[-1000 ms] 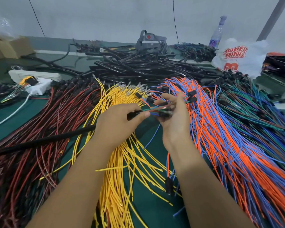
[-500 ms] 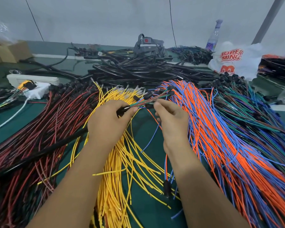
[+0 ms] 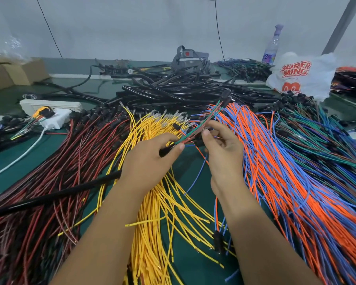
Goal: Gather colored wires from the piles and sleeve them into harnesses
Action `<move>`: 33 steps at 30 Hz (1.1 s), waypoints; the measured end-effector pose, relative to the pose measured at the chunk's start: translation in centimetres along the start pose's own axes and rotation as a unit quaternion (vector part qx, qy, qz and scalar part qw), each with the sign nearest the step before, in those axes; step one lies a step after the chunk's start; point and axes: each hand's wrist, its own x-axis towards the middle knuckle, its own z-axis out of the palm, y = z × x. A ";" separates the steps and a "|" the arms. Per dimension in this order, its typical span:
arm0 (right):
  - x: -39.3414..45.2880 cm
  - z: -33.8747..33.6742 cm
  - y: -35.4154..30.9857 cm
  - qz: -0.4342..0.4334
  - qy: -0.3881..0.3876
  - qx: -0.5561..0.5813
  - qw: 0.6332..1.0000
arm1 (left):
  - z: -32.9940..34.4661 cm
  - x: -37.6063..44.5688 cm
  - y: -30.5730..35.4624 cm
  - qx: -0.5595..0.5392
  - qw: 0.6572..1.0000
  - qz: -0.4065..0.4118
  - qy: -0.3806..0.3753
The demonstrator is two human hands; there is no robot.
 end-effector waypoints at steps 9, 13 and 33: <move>0.0 -0.1 0.2 -0.010 -0.013 -0.052 0.999 | 0.0 0.3 0.7 -0.045 0.996 0.040 0.063; -0.4 -0.1 0.0 -0.015 -0.026 -0.024 0.999 | -0.4 0.3 1.0 -0.095 0.990 0.073 0.081; -0.4 0.1 0.4 0.060 0.109 -0.043 0.991 | -0.1 0.6 0.2 -0.007 0.990 -0.080 0.114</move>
